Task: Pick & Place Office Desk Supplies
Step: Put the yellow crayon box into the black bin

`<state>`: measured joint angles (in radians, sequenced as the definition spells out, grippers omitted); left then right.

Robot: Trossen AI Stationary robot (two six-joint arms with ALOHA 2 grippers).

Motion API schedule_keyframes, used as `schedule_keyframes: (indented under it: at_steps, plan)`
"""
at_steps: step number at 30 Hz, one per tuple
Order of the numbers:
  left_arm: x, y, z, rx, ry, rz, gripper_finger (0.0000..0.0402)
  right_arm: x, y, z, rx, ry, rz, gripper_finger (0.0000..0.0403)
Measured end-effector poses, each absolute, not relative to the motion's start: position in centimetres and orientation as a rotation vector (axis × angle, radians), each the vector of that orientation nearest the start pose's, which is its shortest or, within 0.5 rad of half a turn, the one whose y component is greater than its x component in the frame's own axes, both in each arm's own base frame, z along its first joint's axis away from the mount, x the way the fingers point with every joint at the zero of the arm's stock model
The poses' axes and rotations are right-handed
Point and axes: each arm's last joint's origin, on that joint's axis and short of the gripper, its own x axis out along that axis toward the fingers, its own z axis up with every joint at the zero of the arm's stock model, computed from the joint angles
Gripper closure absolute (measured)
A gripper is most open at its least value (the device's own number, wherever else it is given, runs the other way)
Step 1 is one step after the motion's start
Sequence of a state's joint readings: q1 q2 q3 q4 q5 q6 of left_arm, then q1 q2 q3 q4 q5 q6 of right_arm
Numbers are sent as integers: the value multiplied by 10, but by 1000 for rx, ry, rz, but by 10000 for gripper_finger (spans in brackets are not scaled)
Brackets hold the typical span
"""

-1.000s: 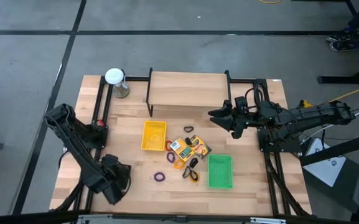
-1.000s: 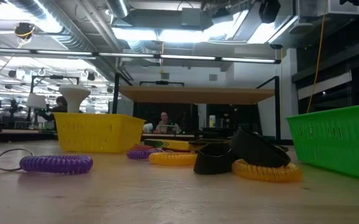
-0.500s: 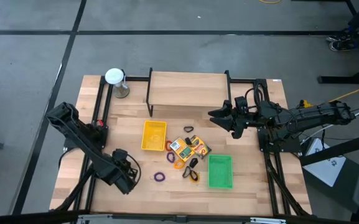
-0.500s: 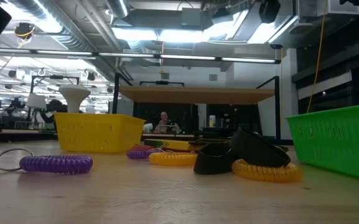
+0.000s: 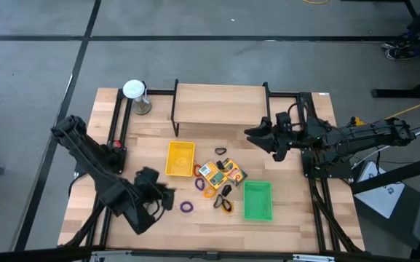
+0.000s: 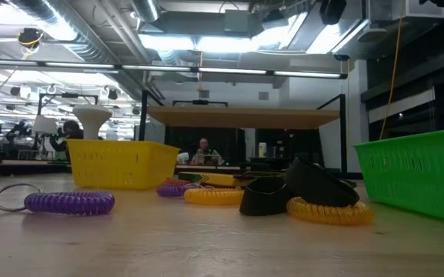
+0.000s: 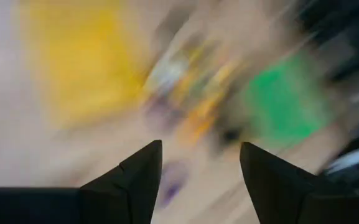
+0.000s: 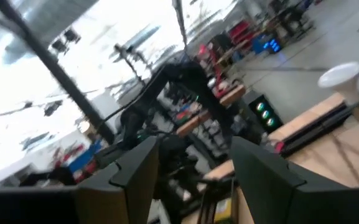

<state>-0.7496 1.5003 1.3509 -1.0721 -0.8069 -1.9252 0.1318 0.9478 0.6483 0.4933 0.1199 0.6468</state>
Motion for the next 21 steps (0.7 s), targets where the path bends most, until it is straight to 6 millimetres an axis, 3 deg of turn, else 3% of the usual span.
schedule_keyframes:
  at_steps: [2,4,8,15,21]
  plan:
    - [230,-175,322,-879,272,714,190,211,23,323,679,-210,37,197]
    - [243,-170,332,-843,197,694,192,210,23,324,700,-227,33,197]
    - [277,-145,339,-798,282,627,191,210,23,325,706,-236,36,197]
    - [342,-92,316,-522,465,488,171,210,23,325,724,-236,37,197]
    - [365,-77,281,-377,660,421,171,204,21,330,709,-265,25,197]
